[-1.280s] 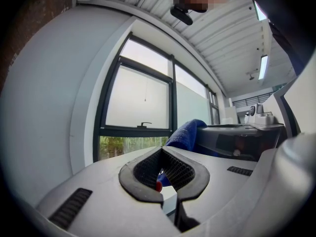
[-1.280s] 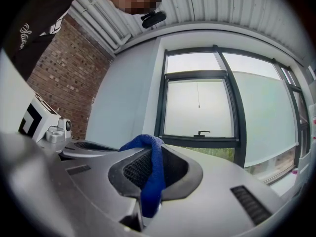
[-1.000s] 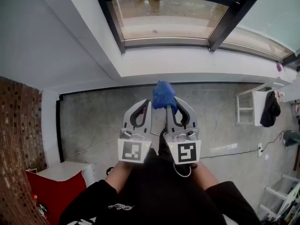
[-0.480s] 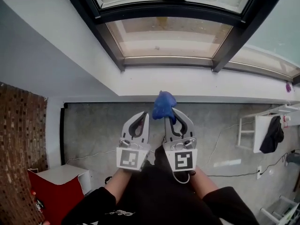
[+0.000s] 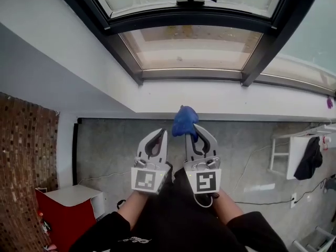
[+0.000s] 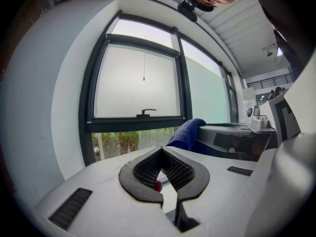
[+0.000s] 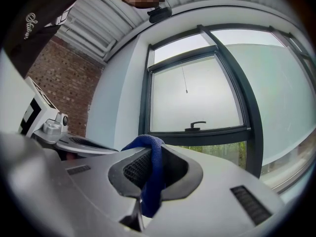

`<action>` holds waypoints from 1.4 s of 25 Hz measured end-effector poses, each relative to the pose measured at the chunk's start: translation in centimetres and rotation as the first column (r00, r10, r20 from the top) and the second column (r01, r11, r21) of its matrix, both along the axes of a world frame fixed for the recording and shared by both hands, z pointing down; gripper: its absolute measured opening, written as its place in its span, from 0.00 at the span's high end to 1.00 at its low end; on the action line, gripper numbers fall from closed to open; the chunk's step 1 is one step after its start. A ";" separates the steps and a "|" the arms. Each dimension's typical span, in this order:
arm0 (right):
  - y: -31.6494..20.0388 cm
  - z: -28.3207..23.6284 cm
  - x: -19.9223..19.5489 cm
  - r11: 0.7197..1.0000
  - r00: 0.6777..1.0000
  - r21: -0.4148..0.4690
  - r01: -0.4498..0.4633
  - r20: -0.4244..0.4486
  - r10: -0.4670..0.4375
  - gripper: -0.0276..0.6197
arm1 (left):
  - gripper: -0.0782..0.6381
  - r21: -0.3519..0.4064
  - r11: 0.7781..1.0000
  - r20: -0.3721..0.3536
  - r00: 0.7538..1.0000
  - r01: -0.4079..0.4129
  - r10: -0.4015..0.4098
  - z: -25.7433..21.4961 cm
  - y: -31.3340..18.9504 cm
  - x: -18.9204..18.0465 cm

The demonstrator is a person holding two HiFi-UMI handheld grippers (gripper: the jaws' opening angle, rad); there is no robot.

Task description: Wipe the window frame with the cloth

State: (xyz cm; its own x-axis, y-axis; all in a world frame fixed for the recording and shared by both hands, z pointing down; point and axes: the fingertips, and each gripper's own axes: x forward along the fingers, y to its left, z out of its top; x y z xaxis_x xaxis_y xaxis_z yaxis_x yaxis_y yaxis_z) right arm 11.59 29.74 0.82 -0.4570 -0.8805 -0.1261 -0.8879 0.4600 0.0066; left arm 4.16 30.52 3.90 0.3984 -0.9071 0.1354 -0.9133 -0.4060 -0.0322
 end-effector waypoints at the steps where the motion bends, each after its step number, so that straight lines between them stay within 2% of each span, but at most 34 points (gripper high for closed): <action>1: -0.2 -0.1 0.1 1.000 1.000 0.004 -0.003 0.003 0.003 0.92 | 0.88 -0.002 1.000 0.001 1.000 0.000 0.000 0.0 -0.1 0.0; 10: -1.6 0.2 0.0 1.000 1.000 -0.004 -0.005 -0.002 0.005 0.92 | 0.88 0.016 1.000 -0.011 1.000 -0.006 0.006 0.1 -2.2 0.2; 14: -3.6 0.4 -1.5 1.000 1.000 -0.005 0.014 -0.014 -0.014 0.92 | 0.88 0.022 1.000 -0.026 1.000 0.010 -0.010 0.5 -4.0 -1.0; 19: -7.8 1.0 -4.7 0.999 0.997 -0.014 0.050 -0.060 -0.051 0.92 | 0.88 0.007 0.998 -0.062 0.997 0.055 -0.055 1.5 -7.7 -4.5; 26: -15.2 0.7 -10.5 0.997 0.992 -0.017 0.082 -0.099 -0.083 0.92 | 0.88 0.031 0.994 -0.081 0.992 0.102 -0.099 1.7 -14.4 -10.5; 31: -20.1 1.1 -15.5 0.993 0.986 -0.037 0.108 -0.124 -0.112 0.92 | 0.88 0.023 0.994 -0.090 0.991 0.105 -0.102 2.4 -18.9 -14.7; 35: -23.1 1.3 -19.1 0.991 0.986 -0.056 0.121 -0.112 -0.127 0.92 | 0.88 0.010 0.994 -0.130 0.985 0.113 -0.110 3.1 -21.5 -17.5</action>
